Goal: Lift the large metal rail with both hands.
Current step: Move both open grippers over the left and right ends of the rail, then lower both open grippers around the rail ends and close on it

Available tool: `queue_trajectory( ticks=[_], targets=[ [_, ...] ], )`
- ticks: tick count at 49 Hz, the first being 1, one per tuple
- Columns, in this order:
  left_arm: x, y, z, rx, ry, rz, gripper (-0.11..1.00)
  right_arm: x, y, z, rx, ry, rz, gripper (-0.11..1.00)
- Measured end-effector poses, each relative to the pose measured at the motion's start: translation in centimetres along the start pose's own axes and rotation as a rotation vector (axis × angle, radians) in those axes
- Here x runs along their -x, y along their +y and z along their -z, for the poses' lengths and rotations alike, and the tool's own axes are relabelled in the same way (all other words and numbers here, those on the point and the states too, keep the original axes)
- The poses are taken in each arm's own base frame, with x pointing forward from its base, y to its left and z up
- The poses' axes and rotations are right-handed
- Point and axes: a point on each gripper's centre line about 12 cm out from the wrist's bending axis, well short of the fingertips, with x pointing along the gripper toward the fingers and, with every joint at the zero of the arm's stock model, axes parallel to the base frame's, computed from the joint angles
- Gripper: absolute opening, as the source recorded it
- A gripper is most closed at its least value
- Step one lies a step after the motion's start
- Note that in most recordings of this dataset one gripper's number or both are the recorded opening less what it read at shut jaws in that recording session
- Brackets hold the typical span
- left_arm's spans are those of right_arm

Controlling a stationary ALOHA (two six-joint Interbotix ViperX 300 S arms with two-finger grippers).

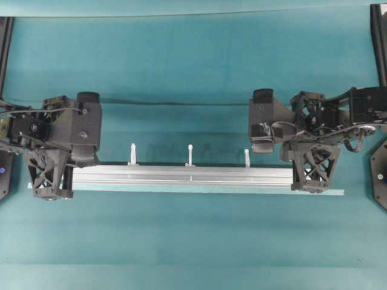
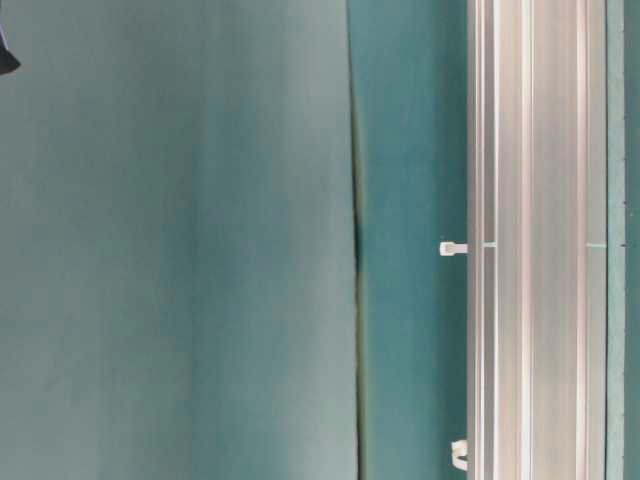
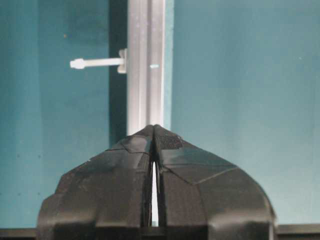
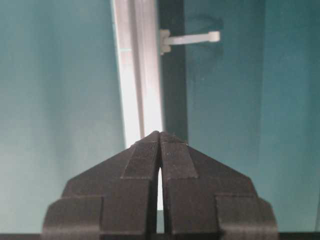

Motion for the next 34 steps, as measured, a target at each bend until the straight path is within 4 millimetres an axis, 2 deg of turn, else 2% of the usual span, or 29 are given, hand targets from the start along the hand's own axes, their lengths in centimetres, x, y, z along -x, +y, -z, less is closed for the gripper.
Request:
queue_trajectory(
  ticks=[7, 12, 16, 23, 26, 30, 34],
  targets=[
    [0.0, 0.0, 0.0, 0.000, 0.000, -0.001, 0.00, 0.0, 0.4, -0.2, 0.012, -0.021, -0.005, 0.04],
    [-0.1, 0.1, 0.0, 0.008, 0.006, -0.002, 0.09, -0.2, 0.5, -0.2, 0.010, -0.030, -0.010, 0.14],
    [-0.3, 0.1, 0.0, 0.020, 0.011, -0.002, 0.26, -0.5, 0.6, 0.1, 0.002, -0.021, -0.021, 0.33],
    [-0.8, 0.1, 0.3, 0.047, 0.029, -0.004, 0.69, -1.0, 0.9, 0.7, -0.002, -0.005, -0.035, 0.76],
    [-1.4, 0.0, 0.6, 0.050, 0.050, -0.004, 0.85, -1.1, 1.2, 0.9, 0.010, -0.006, -0.035, 0.89],
    [-2.2, -0.2, 0.9, 0.040, 0.083, -0.003, 0.98, -1.4, 1.5, 1.2, 0.033, -0.012, -0.028, 0.97],
    [-3.0, -0.5, 0.9, 0.030, 0.100, 0.002, 0.98, -1.8, 1.7, 1.3, 0.043, -0.019, -0.026, 0.96]
  ],
)
